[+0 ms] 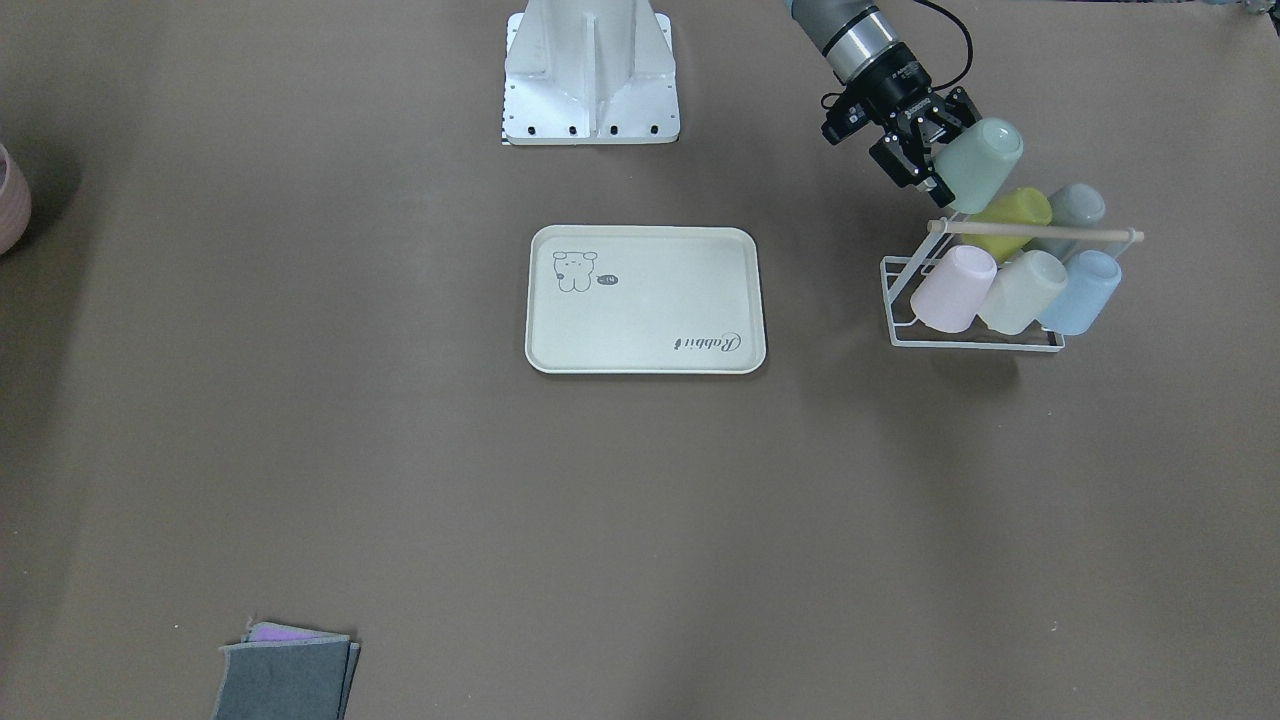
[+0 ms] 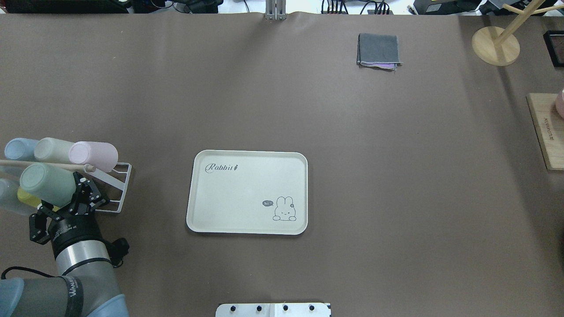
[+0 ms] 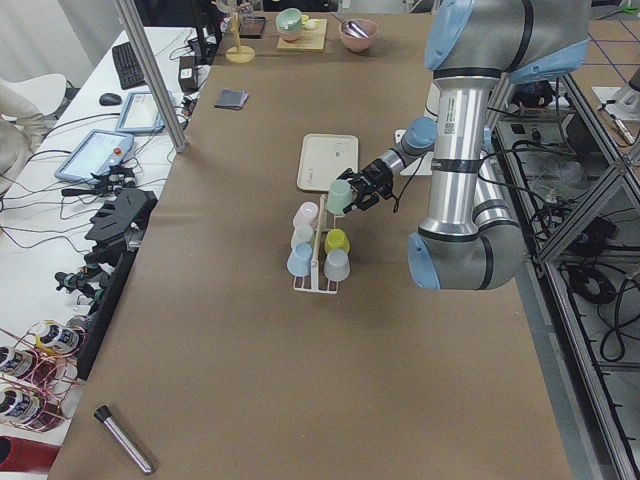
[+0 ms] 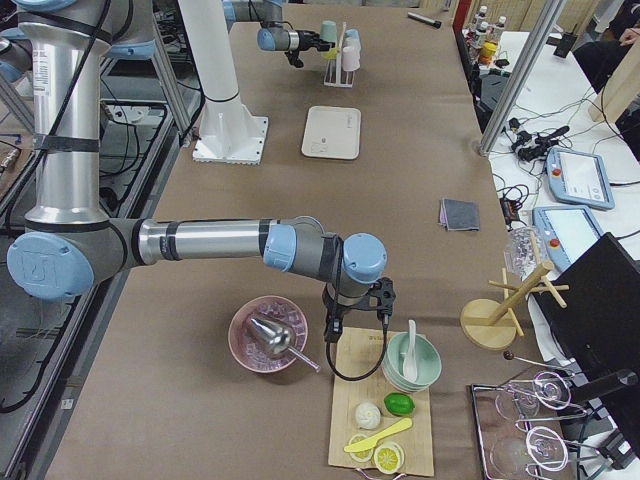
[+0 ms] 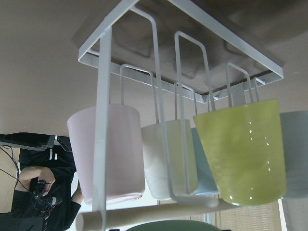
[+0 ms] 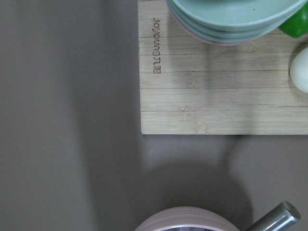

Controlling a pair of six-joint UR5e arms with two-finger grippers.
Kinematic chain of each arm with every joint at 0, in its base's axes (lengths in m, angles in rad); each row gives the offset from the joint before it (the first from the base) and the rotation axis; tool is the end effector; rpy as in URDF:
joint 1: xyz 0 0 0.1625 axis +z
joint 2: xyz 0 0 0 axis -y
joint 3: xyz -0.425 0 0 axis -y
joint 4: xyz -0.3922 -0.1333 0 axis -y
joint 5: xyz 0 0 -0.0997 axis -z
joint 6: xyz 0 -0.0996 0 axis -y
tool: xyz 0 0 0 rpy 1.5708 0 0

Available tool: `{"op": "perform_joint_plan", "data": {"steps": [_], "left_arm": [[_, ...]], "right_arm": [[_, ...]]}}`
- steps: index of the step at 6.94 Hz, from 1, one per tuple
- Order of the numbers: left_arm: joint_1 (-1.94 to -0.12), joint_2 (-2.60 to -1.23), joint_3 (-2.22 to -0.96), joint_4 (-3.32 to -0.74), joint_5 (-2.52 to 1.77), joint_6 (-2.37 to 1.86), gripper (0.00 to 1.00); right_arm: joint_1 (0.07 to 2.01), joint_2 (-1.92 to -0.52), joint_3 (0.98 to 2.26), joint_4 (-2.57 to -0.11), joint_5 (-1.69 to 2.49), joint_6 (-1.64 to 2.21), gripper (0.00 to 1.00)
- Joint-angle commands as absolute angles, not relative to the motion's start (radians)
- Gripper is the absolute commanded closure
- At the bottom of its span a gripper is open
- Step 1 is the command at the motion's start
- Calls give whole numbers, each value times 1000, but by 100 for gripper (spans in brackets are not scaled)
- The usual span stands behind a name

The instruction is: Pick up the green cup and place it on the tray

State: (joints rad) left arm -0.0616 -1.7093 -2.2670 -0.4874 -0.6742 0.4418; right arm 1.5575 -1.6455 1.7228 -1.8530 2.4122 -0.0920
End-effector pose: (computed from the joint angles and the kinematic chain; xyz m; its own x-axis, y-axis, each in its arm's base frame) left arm 0.3896 -0.2355 0.3776 -0.5524 0.5995 0.5792 -0.8089 -0.2175 -0.5462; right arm 0.0531 -0.4442 0.6413 0.6644 0.0523 0.7456 0.0744 0.9880 -0.1355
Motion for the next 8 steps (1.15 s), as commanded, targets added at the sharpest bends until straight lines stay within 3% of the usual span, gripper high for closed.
{"op": "perform_joint_plan", "data": {"steps": [1, 4, 8], "left_arm": [[-61, -1716, -2315, -476, -678, 442, 27], [-69, -1900, -2341, -479, -681, 439, 25], [-100, -1913, -2344, -488, -678, 408, 25]], "right_arm": [[1562, -1647, 1723, -1853, 2416, -92, 0], [1566, -1654, 1724, -1853, 2416, -92, 0], [1578, -1658, 1724, -1853, 2416, -94, 0]]}}
